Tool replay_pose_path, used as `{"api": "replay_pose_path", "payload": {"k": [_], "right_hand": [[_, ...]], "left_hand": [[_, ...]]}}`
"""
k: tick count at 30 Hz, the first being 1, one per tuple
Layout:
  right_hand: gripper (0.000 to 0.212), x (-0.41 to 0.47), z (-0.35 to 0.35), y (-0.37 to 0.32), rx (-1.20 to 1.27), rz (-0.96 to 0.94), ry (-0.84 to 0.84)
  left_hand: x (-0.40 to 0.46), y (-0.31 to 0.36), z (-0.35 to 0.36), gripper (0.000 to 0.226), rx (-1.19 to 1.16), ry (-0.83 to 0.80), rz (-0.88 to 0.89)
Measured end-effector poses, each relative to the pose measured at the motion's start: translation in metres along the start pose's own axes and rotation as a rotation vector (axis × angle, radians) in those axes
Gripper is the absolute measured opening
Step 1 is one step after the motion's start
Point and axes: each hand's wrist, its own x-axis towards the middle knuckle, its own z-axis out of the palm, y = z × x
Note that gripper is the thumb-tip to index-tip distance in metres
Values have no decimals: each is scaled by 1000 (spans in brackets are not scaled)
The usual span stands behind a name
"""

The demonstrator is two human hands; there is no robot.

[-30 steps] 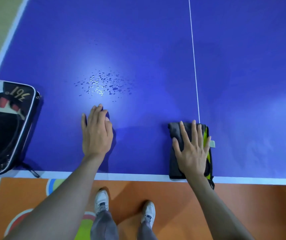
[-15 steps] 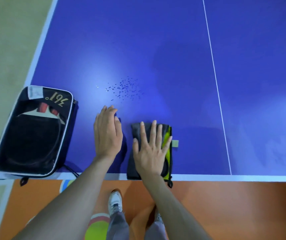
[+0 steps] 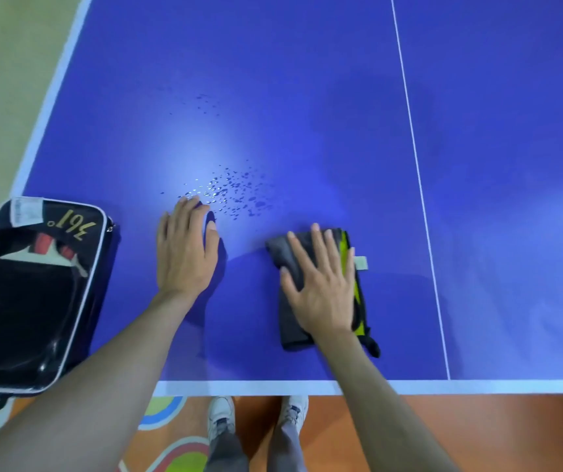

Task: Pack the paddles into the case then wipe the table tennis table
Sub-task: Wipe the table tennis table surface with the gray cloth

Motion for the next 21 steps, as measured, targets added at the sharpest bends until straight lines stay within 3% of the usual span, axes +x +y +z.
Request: {"api": "replay_pose_path", "payload": {"k": [6, 10, 16, 21], "right_hand": [[63, 29, -27, 124, -60, 189, 17], [63, 36, -31, 145, -75, 265, -24], [67, 46, -16, 100, -85, 401, -20], [67, 68, 11, 0, -110, 183, -39]], "left_hand": [[3, 5, -3, 46, 101, -17, -45], [4, 7, -3, 47, 140, -43, -73], [5, 5, -2, 50, 163, -78, -89], [5, 2, 0, 48, 153, -53, -86]]}}
